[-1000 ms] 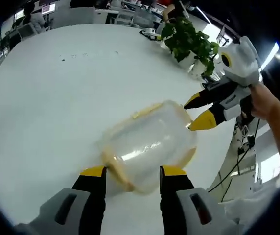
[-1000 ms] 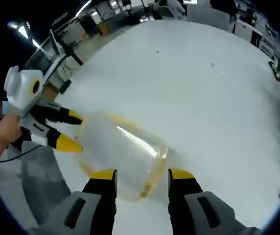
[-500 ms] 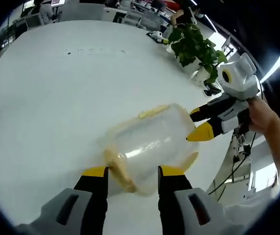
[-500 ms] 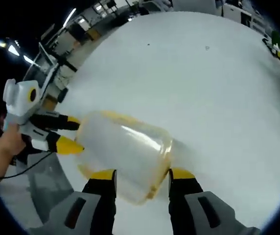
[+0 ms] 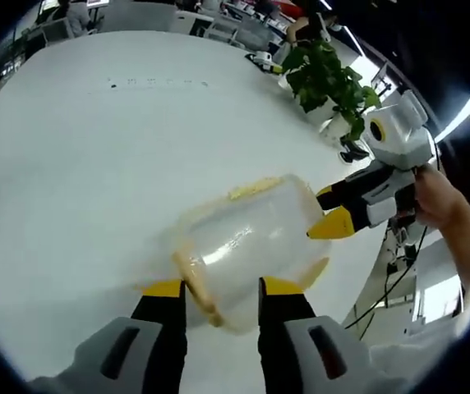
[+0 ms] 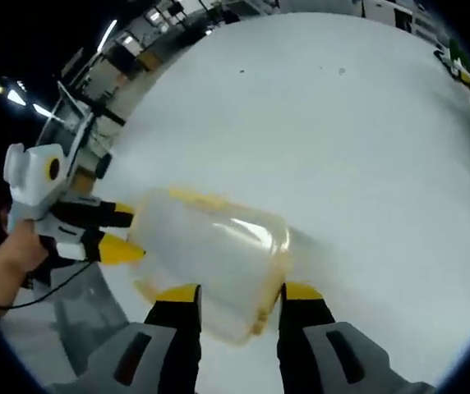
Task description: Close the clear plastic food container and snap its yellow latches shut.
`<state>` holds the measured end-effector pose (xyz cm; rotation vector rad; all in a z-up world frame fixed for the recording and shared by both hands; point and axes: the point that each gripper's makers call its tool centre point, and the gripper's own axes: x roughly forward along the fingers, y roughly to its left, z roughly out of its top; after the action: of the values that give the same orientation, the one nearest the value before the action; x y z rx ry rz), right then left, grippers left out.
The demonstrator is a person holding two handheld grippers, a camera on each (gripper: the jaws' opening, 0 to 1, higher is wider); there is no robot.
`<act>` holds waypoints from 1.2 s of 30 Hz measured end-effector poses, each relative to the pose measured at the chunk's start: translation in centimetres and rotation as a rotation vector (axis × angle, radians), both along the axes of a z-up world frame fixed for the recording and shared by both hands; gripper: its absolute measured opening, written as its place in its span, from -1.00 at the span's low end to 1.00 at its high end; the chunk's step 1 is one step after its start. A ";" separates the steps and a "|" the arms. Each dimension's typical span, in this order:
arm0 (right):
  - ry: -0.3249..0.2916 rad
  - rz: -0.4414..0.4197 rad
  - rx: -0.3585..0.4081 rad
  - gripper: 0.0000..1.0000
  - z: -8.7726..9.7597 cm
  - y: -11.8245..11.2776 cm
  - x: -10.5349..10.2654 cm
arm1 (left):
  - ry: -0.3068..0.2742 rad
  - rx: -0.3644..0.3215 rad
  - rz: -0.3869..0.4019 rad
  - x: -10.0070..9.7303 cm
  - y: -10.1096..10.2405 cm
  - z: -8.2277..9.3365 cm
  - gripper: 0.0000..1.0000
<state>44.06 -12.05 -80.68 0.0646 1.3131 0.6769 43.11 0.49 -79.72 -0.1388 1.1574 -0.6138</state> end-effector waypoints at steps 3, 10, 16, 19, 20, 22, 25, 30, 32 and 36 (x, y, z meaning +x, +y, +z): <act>0.004 0.000 -0.008 -0.33 0.1 0.0 0.2 | 0.005 -0.001 -0.002 0.0 0.0 0.0 -0.38; 0.015 -0.015 -0.016 -0.31 0.4 0.2 0.3 | 0.002 0.003 -0.021 0.3 0.2 0.0 -0.37; 0.005 -0.057 -0.007 -0.30 0.4 0.4 0.2 | -0.002 -0.001 -0.043 0.6 0.5 0.0 -0.36; 0.004 -0.081 -0.005 -0.30 0.5 0.5 0.0 | -0.007 -0.004 -0.057 0.7 0.6 0.0 -0.36; 0.004 -0.086 -0.006 -0.30 0.5 0.5 -0.1 | -0.007 -0.004 -0.060 0.7 0.7 0.0 -0.36; -0.004 -0.105 -0.008 -0.29 0.5 0.6 -0.2 | -0.008 -0.001 -0.070 0.8 0.7 0.0 -0.36; -0.007 -0.134 -0.005 -0.29 0.5 0.7 -0.6 | -0.008 -0.001 -0.085 1.0 0.8 0.0 -0.36; -0.012 -0.178 0.002 -0.29 0.5 0.8 -0.9 | -0.002 0.001 -0.113 1.1 0.9 0.0 -0.36; -0.021 -0.193 0.001 -0.28 0.5 0.9 -0.9 | -0.003 0.000 -0.112 1.2 0.9 -0.1 -0.35; -0.033 -0.188 0.003 -0.26 0.6 0.9 -1.0 | -0.008 -0.005 -0.118 1.2 1.0 -0.1 -0.34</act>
<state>43.07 -11.19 -80.11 0.1769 1.2559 0.5176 44.34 1.45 -79.83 -0.0721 1.1622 -0.7208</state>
